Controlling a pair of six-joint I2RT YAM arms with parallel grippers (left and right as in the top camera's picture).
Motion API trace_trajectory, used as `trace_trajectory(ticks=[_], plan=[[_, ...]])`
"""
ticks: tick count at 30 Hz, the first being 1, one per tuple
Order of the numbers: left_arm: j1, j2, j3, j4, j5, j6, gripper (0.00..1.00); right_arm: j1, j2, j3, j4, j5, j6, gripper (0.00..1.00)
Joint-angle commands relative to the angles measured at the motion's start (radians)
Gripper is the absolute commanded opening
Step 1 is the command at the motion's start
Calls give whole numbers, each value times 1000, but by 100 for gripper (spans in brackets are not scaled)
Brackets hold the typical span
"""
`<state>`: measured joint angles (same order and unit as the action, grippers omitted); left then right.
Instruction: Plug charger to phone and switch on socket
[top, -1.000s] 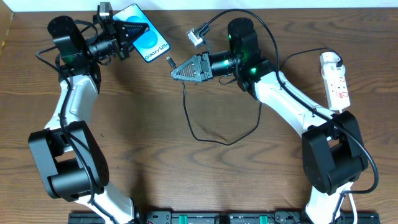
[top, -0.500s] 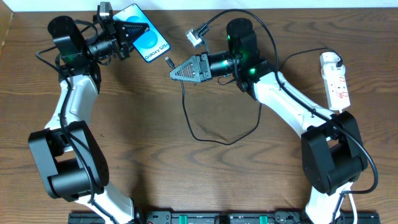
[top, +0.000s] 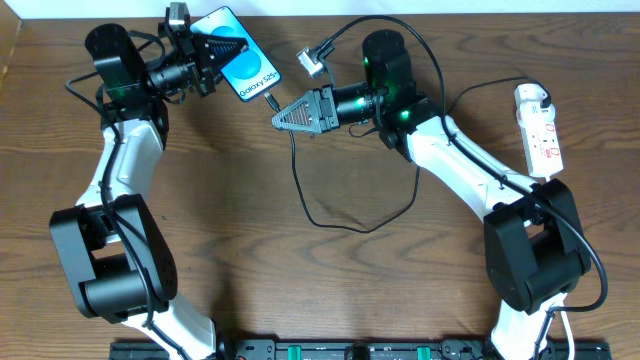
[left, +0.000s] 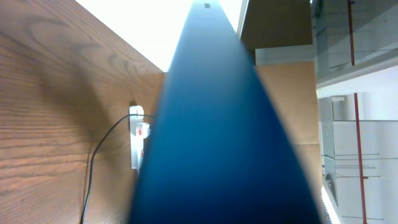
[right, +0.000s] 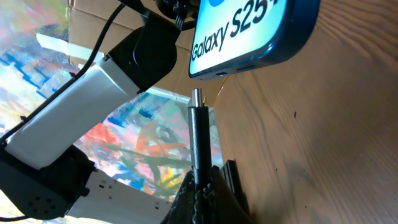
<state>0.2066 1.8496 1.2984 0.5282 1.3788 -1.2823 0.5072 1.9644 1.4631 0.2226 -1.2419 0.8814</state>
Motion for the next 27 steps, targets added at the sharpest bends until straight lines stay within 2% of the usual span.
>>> trace_trajectory(ticks=[1,27], plan=[[-3,-13,15,11,17,17,7,4,-10,3,1,-3,0,1],[-3,-13,15,11,17,22,7,5,-10,3,-17,2,-15,1]])
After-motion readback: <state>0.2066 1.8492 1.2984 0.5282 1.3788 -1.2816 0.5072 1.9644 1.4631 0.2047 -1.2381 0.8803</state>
